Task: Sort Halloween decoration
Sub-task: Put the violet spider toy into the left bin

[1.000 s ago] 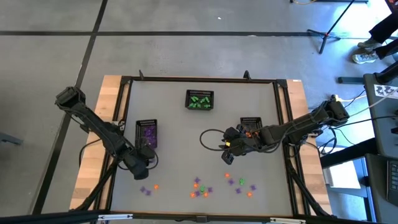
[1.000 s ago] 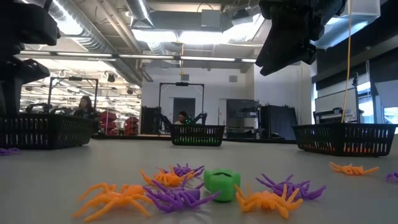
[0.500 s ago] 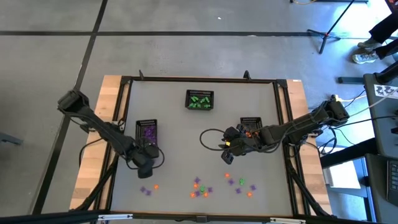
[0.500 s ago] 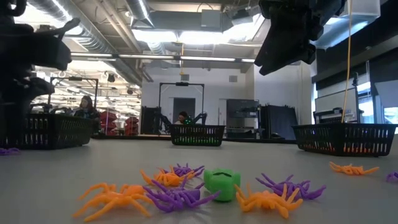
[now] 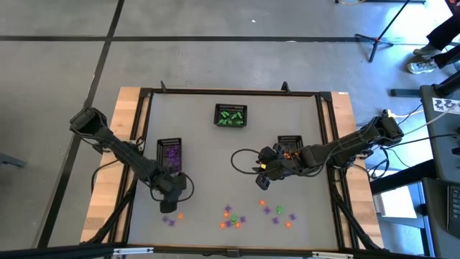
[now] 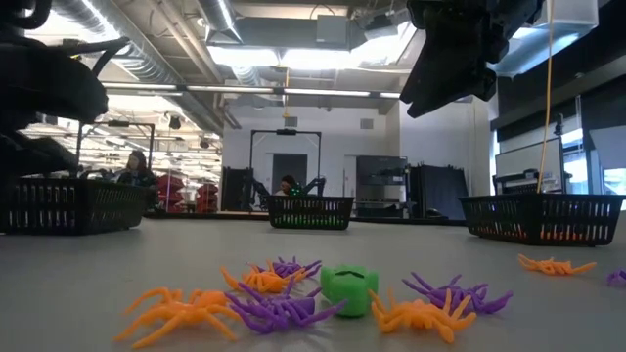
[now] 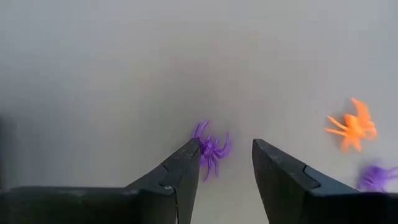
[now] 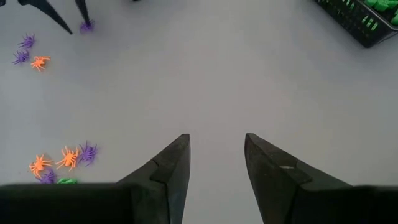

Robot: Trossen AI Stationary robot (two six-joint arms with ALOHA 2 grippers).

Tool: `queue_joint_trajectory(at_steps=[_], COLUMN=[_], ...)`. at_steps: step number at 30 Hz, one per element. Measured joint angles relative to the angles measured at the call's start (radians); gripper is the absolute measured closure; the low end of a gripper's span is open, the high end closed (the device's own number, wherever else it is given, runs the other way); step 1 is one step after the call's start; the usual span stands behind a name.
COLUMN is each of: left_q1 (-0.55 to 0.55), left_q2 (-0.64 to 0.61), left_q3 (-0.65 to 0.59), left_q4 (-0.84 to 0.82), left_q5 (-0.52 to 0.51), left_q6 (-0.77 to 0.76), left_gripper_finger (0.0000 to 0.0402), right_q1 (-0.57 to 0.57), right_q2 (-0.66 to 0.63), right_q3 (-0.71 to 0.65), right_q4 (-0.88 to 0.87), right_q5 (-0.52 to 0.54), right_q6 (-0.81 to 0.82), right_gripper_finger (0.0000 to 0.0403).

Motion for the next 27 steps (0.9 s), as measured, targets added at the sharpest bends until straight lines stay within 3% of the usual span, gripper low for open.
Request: queue_joint_trajectory(at_steps=[10, 23, 27], left_q1=[-0.045, -0.049, -0.049], left_q2=[0.0, 0.001, 0.001], left_q3=[0.0, 0.0, 0.0], left_q4=[0.002, -0.001, -0.004], left_q5=[0.009, -0.041, -0.041], left_q6=[-0.04, -0.04, -0.04], left_gripper_finger=[0.0275, 0.039, 0.04], right_q1=[0.0, 0.0, 0.0], right_q2=[0.0, 0.0, 0.0], right_q3=[0.0, 0.0, 0.0], right_q4=[0.001, 0.001, 0.001], right_q5=[0.0, 0.008, 0.008], right_q6=[0.0, 0.0, 0.0], right_gripper_finger=[0.0253, 0.0253, 0.0253])
